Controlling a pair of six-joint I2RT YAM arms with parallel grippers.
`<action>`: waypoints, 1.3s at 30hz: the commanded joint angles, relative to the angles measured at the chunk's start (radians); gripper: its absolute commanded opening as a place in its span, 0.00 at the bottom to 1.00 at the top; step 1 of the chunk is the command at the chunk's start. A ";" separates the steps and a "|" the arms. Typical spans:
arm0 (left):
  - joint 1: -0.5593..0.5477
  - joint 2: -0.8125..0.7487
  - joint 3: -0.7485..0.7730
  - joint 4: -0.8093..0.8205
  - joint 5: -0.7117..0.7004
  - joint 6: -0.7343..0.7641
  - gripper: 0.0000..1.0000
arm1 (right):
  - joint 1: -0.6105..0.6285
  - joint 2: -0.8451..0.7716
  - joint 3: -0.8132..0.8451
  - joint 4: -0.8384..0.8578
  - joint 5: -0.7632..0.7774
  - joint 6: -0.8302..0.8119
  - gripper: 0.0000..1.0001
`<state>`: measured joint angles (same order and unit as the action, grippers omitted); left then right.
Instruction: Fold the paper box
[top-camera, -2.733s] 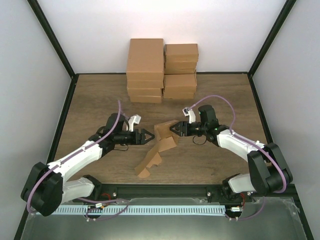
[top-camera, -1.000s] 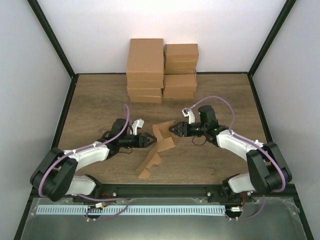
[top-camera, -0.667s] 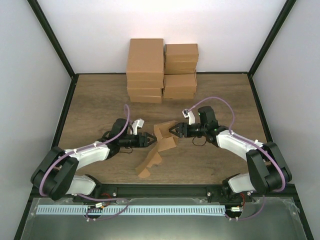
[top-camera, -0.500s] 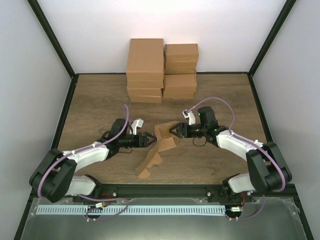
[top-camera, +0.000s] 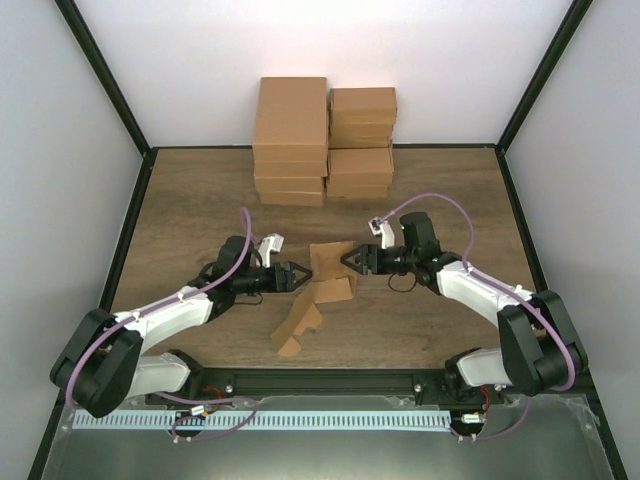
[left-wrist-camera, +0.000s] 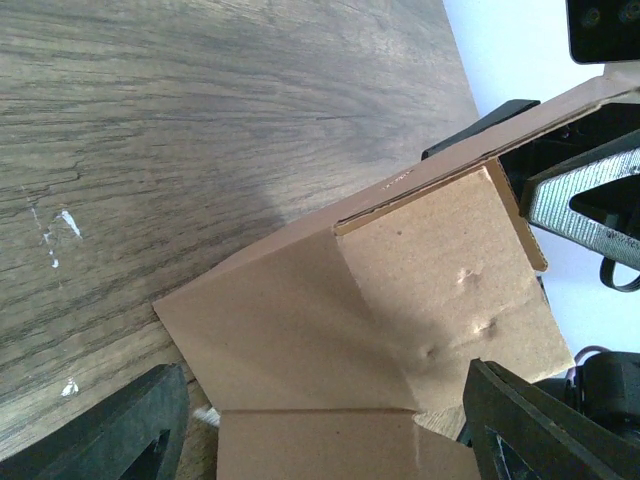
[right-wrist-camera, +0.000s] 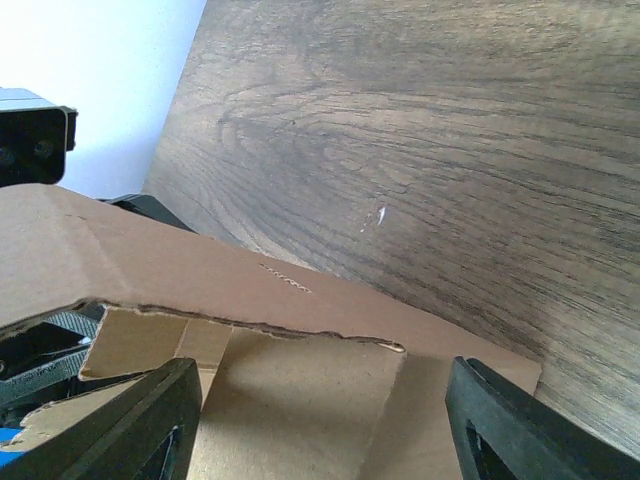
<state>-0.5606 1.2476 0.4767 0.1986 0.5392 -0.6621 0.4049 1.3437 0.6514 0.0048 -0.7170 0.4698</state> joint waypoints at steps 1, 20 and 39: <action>-0.002 -0.004 0.014 0.022 -0.003 0.002 0.78 | -0.021 -0.026 0.034 -0.037 -0.009 -0.016 0.70; -0.002 0.031 0.033 0.068 0.037 -0.020 0.79 | -0.057 0.008 -0.005 0.004 -0.063 -0.018 0.62; -0.021 0.164 0.094 0.126 0.069 -0.030 0.82 | -0.058 0.002 -0.019 0.041 -0.136 -0.028 0.81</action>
<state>-0.5751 1.3876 0.5426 0.2943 0.6075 -0.7006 0.3565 1.3670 0.6216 0.0391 -0.8284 0.4534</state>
